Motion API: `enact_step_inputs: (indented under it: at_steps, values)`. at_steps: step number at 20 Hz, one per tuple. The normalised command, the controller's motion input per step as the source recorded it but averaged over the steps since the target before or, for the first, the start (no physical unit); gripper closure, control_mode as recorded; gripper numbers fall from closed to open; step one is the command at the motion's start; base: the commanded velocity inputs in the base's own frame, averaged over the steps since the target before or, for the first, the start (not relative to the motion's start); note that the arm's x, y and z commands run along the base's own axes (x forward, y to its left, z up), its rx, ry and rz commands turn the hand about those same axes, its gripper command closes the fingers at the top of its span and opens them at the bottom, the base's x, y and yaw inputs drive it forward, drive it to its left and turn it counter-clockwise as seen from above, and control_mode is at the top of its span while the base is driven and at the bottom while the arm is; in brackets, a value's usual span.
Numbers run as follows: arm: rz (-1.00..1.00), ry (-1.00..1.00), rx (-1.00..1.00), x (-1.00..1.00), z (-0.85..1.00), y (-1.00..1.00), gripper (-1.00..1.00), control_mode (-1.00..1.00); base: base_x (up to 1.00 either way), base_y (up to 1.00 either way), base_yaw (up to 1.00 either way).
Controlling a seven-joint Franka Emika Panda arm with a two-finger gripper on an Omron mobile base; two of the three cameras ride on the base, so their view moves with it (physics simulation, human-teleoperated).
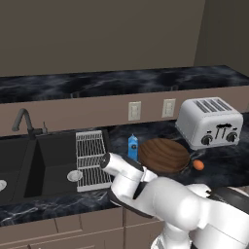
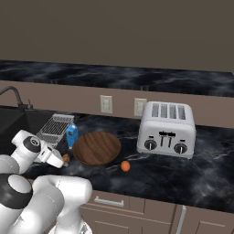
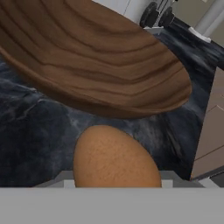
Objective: Gather the eggs and milk located in the vicinity of the sink area and place them right next to the bowl.
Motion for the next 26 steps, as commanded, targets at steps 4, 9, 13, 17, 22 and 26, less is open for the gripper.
enact_step_inputs:
  at_steps: [4,9,13,17,22,26]
  values:
    - [0.01,0.0,-0.01,0.01,-0.03,-0.03,1.0,-1.0,0.0,0.0,0.0]
    - [0.01,0.0,0.0,0.07,0.0,0.0,1.0,-1.0,0.0,0.0,0.0]
    - [0.0,0.0,0.0,0.15,-0.01,-0.01,1.0,-1.0,0.0,0.0,0.0]
    - [0.0,0.0,0.0,0.09,-0.08,-0.01,1.0,-1.0,0.0,0.0,0.0]
    - [0.0,0.0,0.0,0.02,-0.15,0.0,1.0,-1.0,0.0,0.0,0.0]
    - [0.0,0.0,0.0,0.01,-0.07,0.0,1.0,-1.0,0.0,0.0,0.0]
